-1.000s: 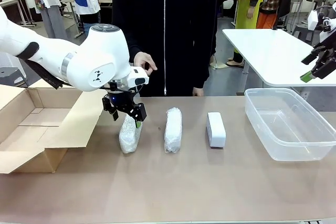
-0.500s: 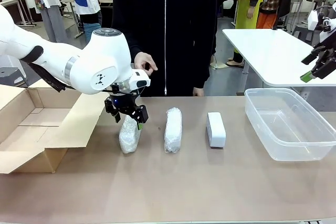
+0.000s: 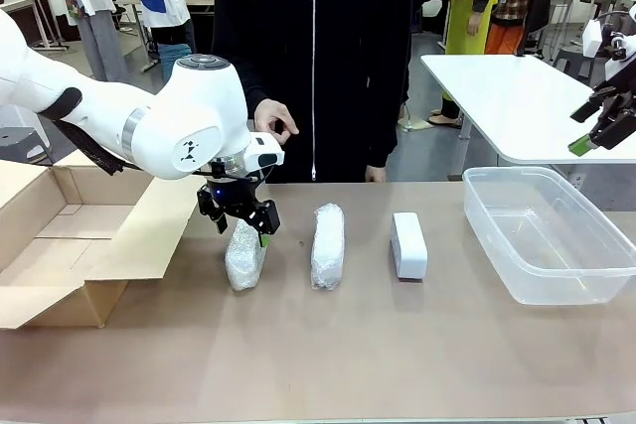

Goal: Separate and place wrapped and unwrapped clocks.
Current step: Pick up the Digital clock indicated by the person.

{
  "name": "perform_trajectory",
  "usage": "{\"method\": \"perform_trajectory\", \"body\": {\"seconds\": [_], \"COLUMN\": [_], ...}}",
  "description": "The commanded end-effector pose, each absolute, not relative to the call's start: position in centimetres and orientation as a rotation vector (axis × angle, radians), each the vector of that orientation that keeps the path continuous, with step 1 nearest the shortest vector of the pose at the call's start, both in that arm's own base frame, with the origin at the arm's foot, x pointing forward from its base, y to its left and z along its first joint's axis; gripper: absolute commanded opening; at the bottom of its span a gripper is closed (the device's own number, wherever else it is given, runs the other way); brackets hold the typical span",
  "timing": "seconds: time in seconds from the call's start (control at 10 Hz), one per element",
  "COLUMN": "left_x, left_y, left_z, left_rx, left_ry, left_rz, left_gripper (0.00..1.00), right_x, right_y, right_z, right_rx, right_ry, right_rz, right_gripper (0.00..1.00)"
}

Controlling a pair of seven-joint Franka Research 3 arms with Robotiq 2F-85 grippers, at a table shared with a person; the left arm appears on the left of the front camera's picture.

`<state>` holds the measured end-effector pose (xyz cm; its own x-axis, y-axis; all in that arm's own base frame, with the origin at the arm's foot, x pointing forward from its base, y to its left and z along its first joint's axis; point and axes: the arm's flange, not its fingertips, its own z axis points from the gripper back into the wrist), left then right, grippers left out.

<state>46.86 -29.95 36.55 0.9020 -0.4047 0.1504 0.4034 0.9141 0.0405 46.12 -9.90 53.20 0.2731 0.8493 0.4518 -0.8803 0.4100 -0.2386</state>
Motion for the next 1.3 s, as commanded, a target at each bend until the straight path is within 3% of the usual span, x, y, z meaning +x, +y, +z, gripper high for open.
{"method": "perform_trajectory", "body": {"seconds": [0.0, 1.2], "left_x": [46.9, 48.0], "left_y": [-29.9, -30.1], "left_z": [36.6, 34.9], "left_rx": [0.013, -0.031], "left_ry": [-0.150, -0.125], "left_rz": [-0.417, -0.257], "left_gripper": [1.00, 1.00], "right_x": [46.2, 46.2], "right_y": [-10.0, -10.0], "right_z": [53.1, 53.1], "right_rx": [0.073, 0.073], "right_ry": [-0.571, -0.571], "right_rz": [1.167, 1.167], "right_gripper": [1.00, 1.00]}}
